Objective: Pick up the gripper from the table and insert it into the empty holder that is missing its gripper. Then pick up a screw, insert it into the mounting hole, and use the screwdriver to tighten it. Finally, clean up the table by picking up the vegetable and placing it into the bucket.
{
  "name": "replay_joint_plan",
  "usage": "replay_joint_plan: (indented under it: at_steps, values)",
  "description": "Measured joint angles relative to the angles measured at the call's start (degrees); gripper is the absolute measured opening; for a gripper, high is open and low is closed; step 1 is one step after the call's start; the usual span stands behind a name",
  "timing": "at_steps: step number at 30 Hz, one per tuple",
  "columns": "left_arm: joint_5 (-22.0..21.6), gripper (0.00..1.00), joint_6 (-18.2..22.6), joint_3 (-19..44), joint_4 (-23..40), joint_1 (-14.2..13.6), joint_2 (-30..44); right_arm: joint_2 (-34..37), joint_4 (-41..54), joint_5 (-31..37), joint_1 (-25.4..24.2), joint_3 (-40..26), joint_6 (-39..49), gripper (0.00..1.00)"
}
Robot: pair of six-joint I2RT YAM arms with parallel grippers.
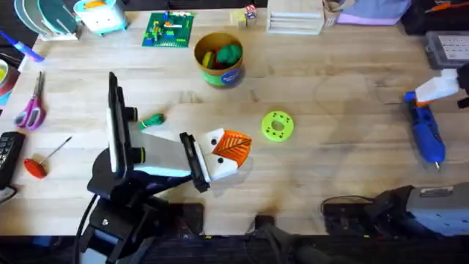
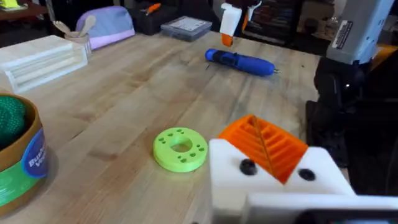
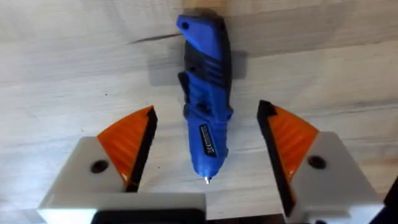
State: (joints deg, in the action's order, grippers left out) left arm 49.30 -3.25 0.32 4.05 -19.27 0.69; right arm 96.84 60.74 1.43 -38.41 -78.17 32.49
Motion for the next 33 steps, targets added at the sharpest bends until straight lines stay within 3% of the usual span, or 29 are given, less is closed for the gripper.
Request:
replay_joint_plan:
  at_steps: [21, 29, 33]
  values:
    - [0.0, 0.016, 0.0, 0.0, 0.0, 0.0, 0.0, 13.0, -5.8, 0.3, -0.1, 0.0, 4.1, 0.97]
    - [0.0, 0.016, 0.0, 0.0, 0.0, 0.0, 0.0, 13.2, -5.7, 0.4, -0.1, 0.0, 4.6, 0.666]
    - [0.0, 0.016, 0.0, 0.0, 0.0, 0.0, 0.0, 13.2, -5.9, 0.5, -0.1, 0.0, 4.8, 0.428]
